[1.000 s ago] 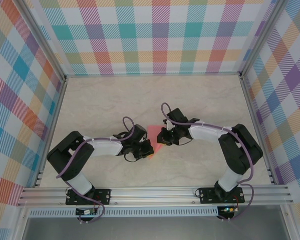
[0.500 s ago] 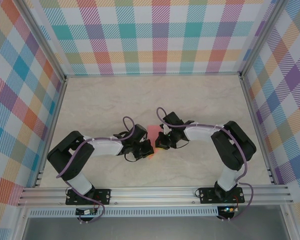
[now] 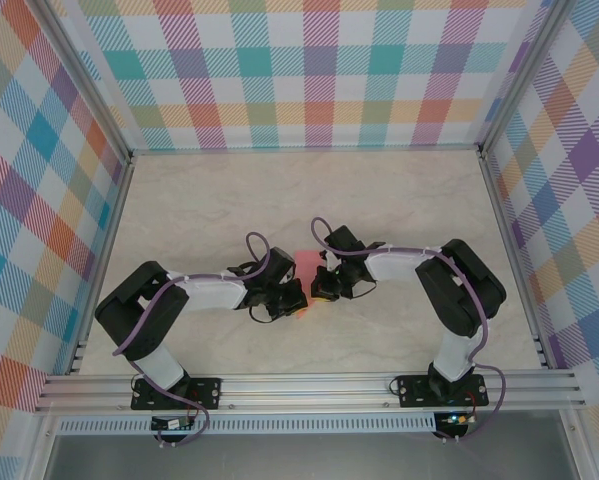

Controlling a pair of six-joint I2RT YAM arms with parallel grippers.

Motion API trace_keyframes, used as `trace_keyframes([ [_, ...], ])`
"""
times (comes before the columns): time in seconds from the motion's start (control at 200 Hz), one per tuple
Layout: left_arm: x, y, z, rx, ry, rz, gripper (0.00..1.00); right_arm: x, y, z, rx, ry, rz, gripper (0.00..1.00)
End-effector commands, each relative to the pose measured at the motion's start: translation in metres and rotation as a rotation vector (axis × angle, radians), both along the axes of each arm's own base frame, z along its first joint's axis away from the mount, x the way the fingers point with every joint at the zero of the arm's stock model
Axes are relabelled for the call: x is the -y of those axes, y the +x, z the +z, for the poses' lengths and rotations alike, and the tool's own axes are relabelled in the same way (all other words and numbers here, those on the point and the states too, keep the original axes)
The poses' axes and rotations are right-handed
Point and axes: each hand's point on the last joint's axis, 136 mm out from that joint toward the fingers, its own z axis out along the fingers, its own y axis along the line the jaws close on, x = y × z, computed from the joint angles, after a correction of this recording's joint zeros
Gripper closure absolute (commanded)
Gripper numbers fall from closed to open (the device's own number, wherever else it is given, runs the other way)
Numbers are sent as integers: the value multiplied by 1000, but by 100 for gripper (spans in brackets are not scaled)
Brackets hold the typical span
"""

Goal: Fold a paper plane with a square sheet of paper (pick it up from the middle)
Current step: Third fold the triangle at the center of the table.

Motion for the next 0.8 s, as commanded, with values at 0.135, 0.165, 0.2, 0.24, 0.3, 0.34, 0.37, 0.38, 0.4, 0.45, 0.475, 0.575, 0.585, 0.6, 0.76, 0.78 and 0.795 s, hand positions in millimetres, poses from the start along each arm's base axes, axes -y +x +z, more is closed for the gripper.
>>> trace_keyframes([
  [0.135, -43, -24, -41, -116, 231, 41, 100, 5, 6, -10, 32, -38, 35, 97],
  [0.165, -44, -25, -42, -122, 238, 42, 100, 6, 8, -12, 39, -44, 37, 97],
  [0.2, -46, -27, -44, -130, 247, 42, 100, 9, 10, -14, 47, -50, 41, 97],
  [0.24, -47, -29, -45, -138, 255, 41, 100, 13, 14, -16, 60, -53, 43, 97],
  [0.3, -50, -31, -47, -148, 268, 43, 100, 19, 21, -17, 91, -52, 45, 97],
  [0.34, -52, -33, -49, -158, 275, 42, 100, 24, 27, -18, 108, -49, 42, 97],
  [0.37, -53, -34, -50, -164, 279, 42, 100, 27, 31, -18, 125, -48, 42, 97],
  [0.38, -53, -35, -50, -166, 280, 41, 100, 28, 32, -18, 131, -50, 41, 97],
  [0.4, -53, -35, -51, -168, 280, 40, 100, 30, 36, -17, 143, -50, 35, 97],
  [0.45, -54, -36, -52, -175, 284, 41, 100, 37, 45, -18, 156, -53, 17, 97],
  [0.475, -55, -37, -52, -177, 286, 42, 100, 42, 50, -17, 161, -54, 3, 97],
  [0.575, -54, -37, -53, -177, 285, 41, 100, 57, 70, -17, 187, -66, -49, 97],
  [0.585, -54, -36, -53, -174, 283, 40, 100, 57, 72, -16, 189, -66, -53, 97],
  [0.6, -54, -36, -53, -174, 282, 39, 100, 58, 76, -15, 195, -64, -59, 97],
  [0.76, -46, -30, -47, -147, 251, 29, 100, 57, 90, 17, 265, -21, -82, 97],
  [0.78, -46, -30, -46, -143, 248, 27, 100, 55, 89, 22, 272, -6, -82, 97],
  [0.795, -45, -29, -45, -139, 245, 29, 100, 54, 88, 26, 276, 6, -82, 97],
])
